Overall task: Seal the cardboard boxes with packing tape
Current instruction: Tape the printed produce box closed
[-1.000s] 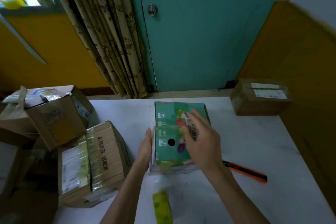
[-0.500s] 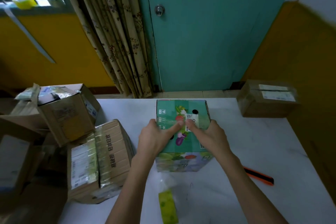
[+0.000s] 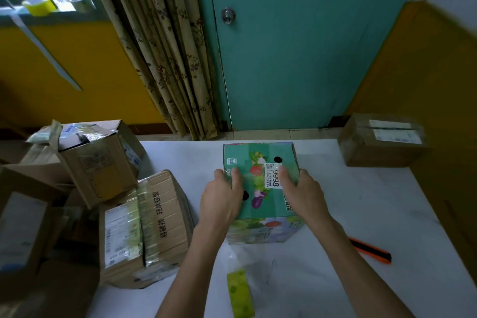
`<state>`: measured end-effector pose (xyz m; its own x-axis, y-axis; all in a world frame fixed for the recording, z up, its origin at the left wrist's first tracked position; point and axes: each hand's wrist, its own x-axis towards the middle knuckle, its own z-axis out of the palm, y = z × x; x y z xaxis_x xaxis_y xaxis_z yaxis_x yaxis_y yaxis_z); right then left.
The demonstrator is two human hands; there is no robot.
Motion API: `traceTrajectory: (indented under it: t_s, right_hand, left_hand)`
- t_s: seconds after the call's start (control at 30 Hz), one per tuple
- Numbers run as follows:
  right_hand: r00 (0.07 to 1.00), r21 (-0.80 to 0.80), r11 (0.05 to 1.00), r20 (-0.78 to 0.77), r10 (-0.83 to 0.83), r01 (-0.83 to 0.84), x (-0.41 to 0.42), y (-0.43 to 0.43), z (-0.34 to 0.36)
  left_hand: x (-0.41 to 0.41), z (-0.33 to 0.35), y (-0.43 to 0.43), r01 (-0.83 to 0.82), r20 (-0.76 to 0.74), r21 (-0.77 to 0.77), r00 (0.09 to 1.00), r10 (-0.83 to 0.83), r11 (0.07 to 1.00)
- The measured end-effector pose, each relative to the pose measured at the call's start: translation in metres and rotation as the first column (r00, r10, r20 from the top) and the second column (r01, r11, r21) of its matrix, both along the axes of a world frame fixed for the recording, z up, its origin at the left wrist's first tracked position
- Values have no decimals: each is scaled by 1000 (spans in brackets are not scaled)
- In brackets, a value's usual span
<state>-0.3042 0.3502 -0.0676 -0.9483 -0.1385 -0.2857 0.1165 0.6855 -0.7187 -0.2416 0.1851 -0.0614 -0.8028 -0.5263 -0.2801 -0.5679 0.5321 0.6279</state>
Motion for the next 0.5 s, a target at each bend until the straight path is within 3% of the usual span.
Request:
traceTrajectory:
  t_s: [0.17,0.5]
  right_hand:
    - [1000,39,999,16,-15,14,3,-3,3]
    - [991,-4,1000,-134,-29,29,0,-2,-4]
  left_hand:
    - [-7,5,12,-52,109,-115,992,65,992]
    - [-3,-1,0,18,-44,-85,999,-22,996]
